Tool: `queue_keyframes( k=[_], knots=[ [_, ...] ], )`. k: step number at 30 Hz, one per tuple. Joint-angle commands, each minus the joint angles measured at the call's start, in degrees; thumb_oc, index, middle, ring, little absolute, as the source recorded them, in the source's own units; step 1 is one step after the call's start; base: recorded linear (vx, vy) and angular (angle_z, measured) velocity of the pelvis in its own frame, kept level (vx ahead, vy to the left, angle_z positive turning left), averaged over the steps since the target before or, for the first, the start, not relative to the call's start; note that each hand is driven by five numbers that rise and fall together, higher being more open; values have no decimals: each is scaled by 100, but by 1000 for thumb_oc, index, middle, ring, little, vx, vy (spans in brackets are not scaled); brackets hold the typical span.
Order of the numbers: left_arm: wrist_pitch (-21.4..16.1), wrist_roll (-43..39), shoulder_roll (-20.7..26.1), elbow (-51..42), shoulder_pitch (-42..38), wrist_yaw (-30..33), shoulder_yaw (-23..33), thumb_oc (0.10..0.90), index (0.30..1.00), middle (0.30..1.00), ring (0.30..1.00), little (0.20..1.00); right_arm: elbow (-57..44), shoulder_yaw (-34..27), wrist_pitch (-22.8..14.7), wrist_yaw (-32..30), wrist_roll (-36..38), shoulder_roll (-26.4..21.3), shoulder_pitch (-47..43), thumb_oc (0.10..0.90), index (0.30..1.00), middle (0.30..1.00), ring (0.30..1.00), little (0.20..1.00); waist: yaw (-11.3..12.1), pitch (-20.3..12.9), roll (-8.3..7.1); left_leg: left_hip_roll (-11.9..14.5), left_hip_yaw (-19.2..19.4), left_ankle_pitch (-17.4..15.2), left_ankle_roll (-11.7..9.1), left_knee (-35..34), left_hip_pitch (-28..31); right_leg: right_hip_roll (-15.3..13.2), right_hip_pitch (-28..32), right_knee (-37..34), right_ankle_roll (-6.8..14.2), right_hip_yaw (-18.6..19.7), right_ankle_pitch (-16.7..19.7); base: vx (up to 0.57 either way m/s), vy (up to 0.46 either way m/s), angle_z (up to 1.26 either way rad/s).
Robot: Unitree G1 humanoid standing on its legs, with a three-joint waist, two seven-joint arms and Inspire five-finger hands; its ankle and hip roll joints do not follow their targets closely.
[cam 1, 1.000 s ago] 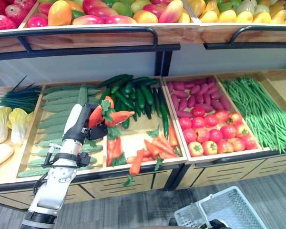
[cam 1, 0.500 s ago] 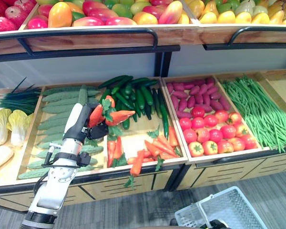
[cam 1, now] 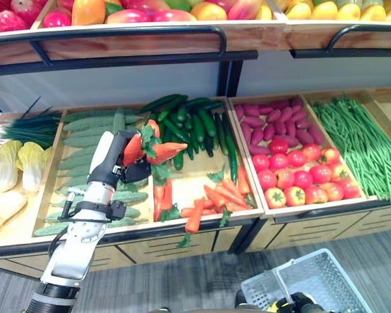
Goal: Get the vegetables into the basket
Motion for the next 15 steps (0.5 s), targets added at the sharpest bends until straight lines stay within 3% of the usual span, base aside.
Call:
queue_keyframes(
  k=[1,5,8,11,12,15],
  knots=[
    [-583,-56,331,-795,-841,180,105,400,300,300,300,300,-154,48,-56,-54,135,151,-297,400,300,300,300,300,-43,-116,-343,-59,-82,-1253,180,1571,-572,-700,-275,236,520,195,339,-109,146,-21],
    [-602,-59,346,-751,-911,216,74,400,300,300,300,300,-240,99,-51,-58,150,222,-401,400,300,300,300,300,-10,-39,-365,-57,165,-1357,257,1694,-605,-765,-528,252,521,218,593,-105,106,-46],
    [-603,-77,358,-713,-906,231,51,400,300,300,300,300,-305,168,-58,-31,118,265,-423,400,300,300,300,300,-3,55,-298,-3,360,-1227,270,1493,-529,-827,-725,419,521,-55,706,-140,96,-55],
    [-584,-119,364,-685,-910,255,1,400,300,300,300,300,-323,291,-82,-9,51,300,-412,400,300,300,300,300,-33,86,-60,40,457,-804,303,844,-396,-735,-671,847,509,-270,443,-181,149,-38],
    [-557,-141,409,-697,-887,243,40,400,300,300,300,300,-318,351,-102,-12,29,340,-383,400,300,300,300,300,45,20,73,57,564,-408,289,284,-316,-688,-506,1176,445,-505,148,-174,122,-16],
    [-542,-158,464,-740,-891,234,65,400,300,300,300,300,-294,367,-98,-29,10,361,-378,400,300,300,300,300,162,-57,116,81,680,-178,280,-29,-290,-717,-188,1352,405,-859,-44,-182,36,-17]
  ],
)
